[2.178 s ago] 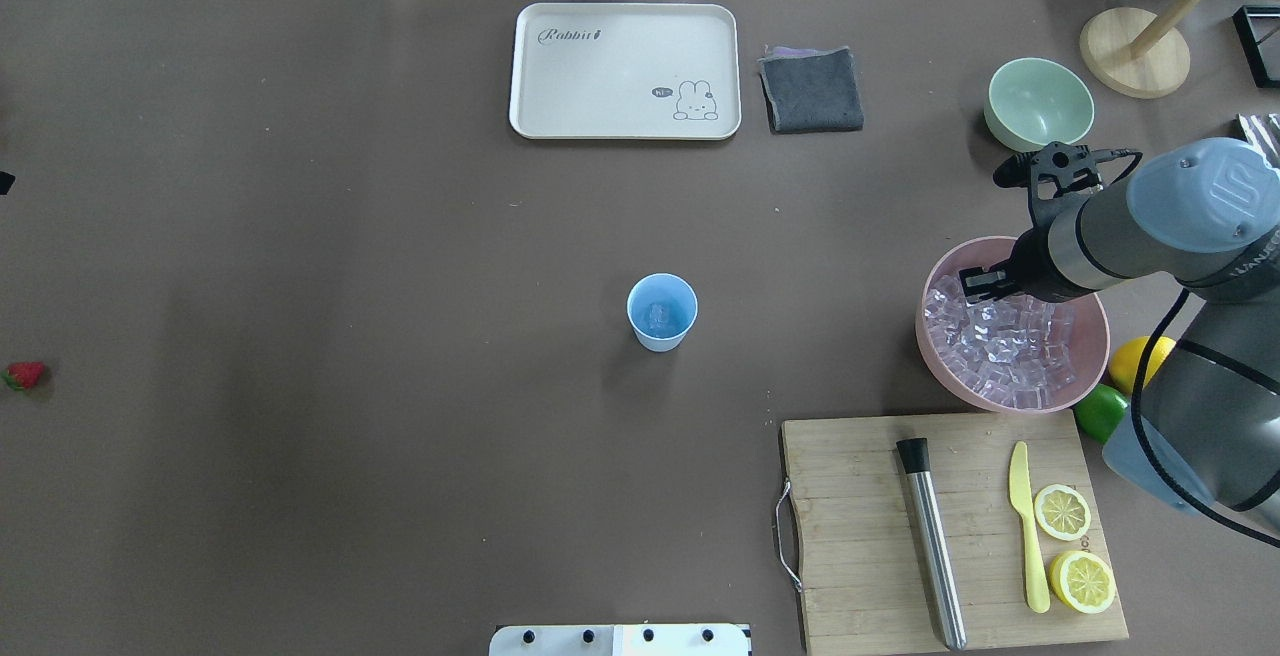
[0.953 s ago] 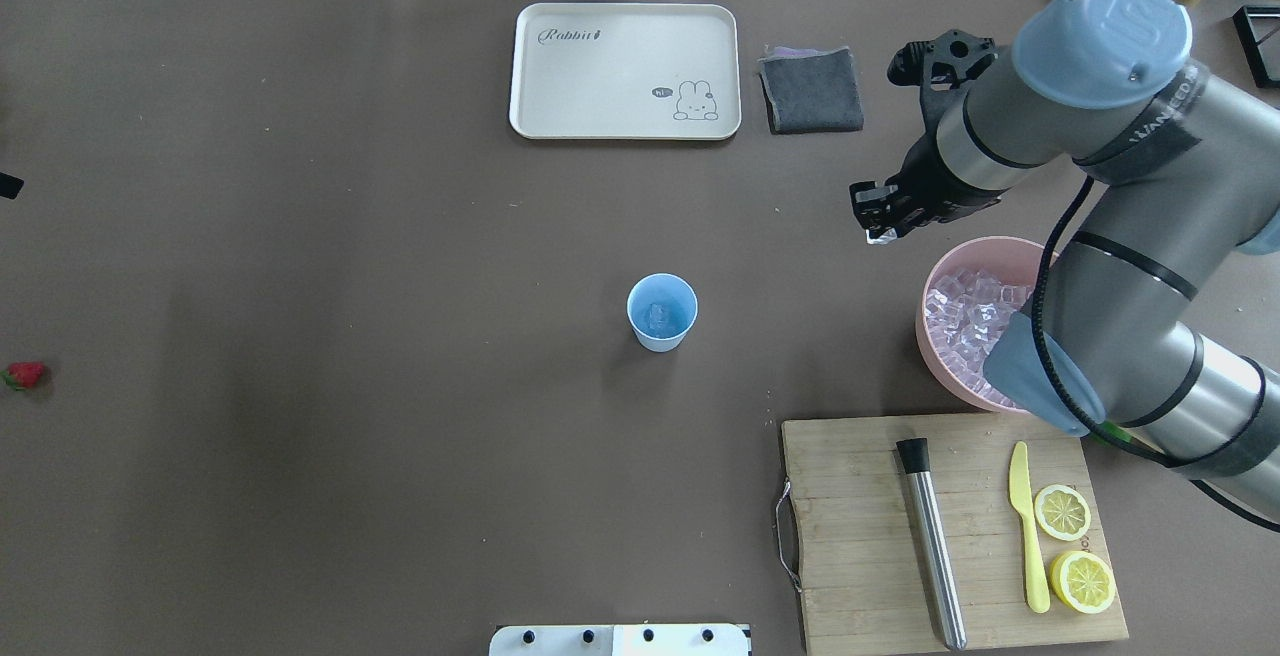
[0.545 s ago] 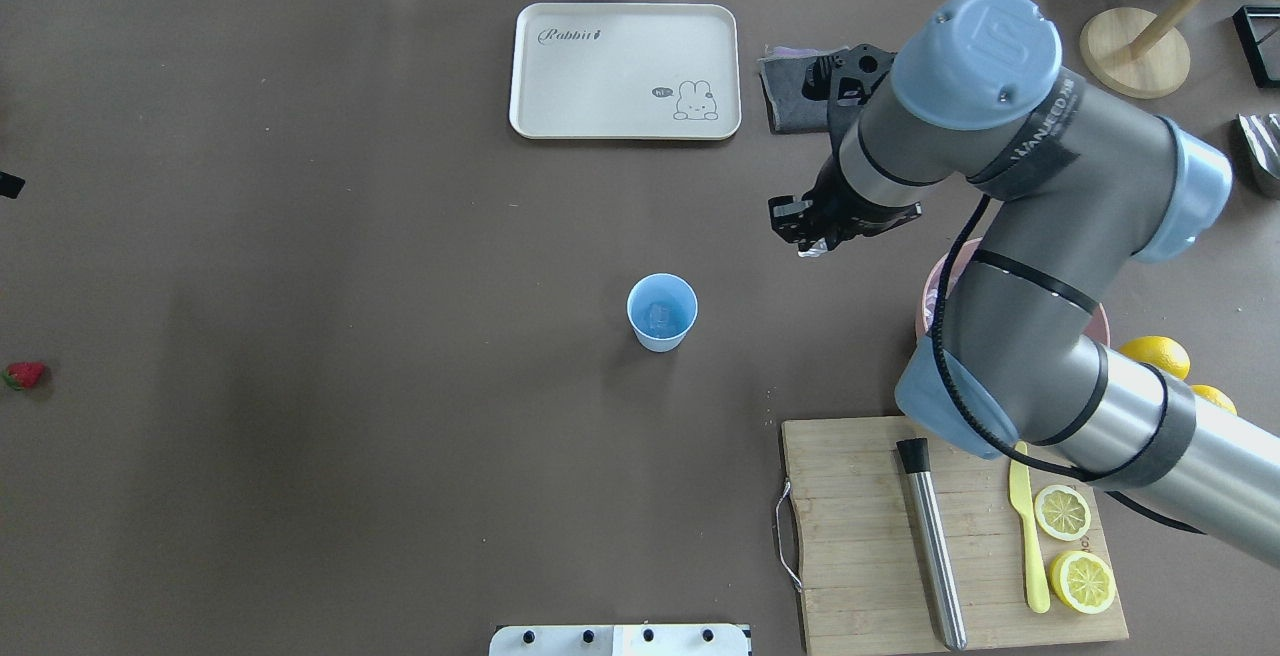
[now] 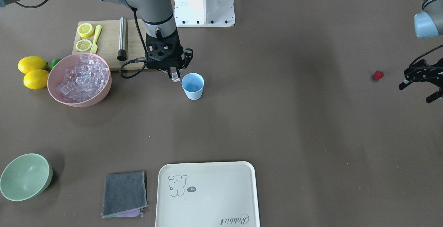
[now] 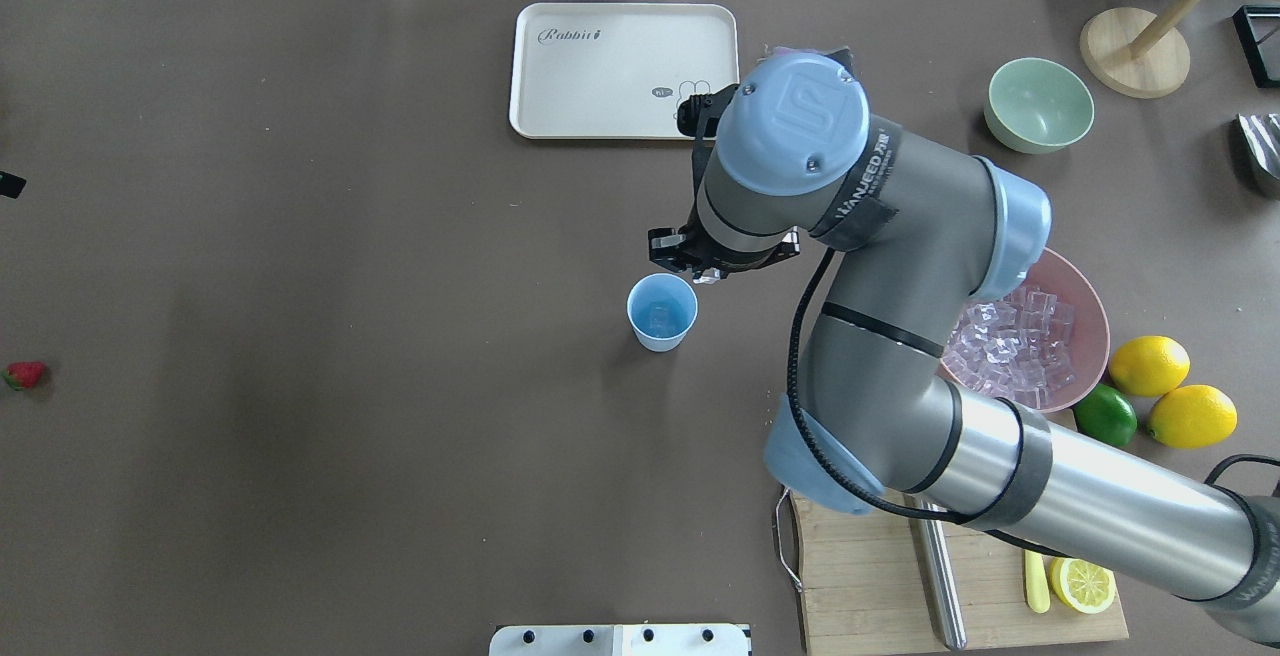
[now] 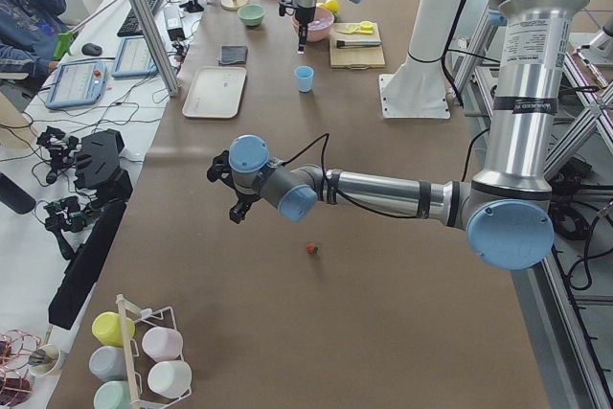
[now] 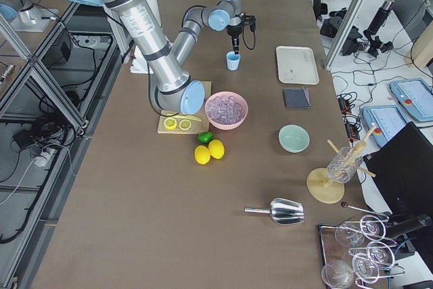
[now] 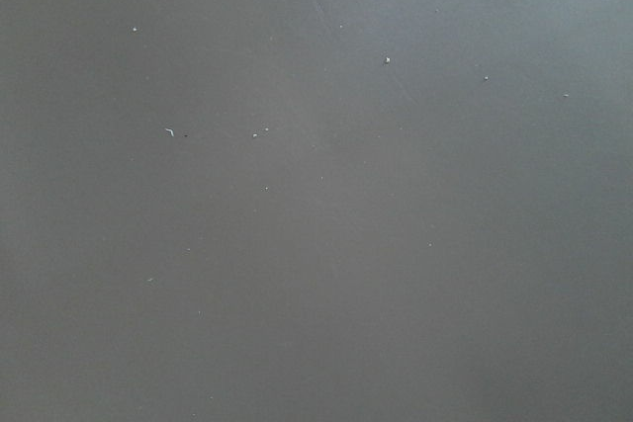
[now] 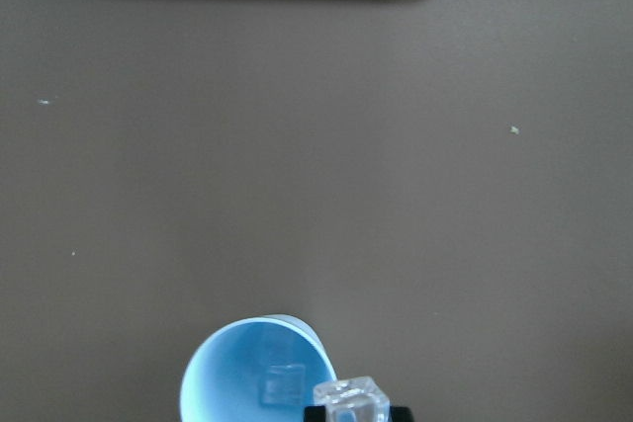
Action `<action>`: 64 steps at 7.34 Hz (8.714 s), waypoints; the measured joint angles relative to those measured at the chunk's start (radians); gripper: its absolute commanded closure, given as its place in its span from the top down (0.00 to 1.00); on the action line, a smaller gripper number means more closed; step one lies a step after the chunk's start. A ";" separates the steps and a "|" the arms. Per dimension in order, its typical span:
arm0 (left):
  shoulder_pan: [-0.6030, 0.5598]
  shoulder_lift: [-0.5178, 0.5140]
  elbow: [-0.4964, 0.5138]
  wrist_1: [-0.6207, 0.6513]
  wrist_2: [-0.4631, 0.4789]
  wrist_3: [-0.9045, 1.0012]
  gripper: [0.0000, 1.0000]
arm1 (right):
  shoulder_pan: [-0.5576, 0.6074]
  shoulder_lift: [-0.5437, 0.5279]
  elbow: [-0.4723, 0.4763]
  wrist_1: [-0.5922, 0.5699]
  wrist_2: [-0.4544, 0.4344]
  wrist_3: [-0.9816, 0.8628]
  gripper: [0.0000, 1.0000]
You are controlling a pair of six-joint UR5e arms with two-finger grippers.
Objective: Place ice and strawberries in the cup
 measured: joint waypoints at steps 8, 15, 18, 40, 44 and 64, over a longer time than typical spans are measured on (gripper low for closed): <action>0.017 0.000 0.003 0.001 0.001 -0.002 0.98 | -0.056 0.033 -0.093 0.097 -0.062 0.108 1.00; 0.017 0.037 -0.002 0.000 0.010 -0.003 0.98 | 0.293 -0.287 0.133 -0.066 0.121 -0.431 1.00; 0.014 0.071 -0.019 -0.011 0.010 -0.001 0.98 | 0.596 -0.563 0.086 0.131 0.317 -0.839 1.00; 0.371 0.291 0.077 -0.512 0.286 -0.261 0.48 | 0.984 -0.885 -0.041 0.164 0.411 -1.242 1.00; 0.368 0.288 0.066 -0.519 0.259 -0.262 0.00 | 0.984 -0.885 -0.041 0.165 0.419 -1.242 1.00; 0.813 -0.659 0.111 -0.328 0.589 -1.202 0.98 | 0.984 -0.870 -0.049 0.170 0.424 -1.242 1.00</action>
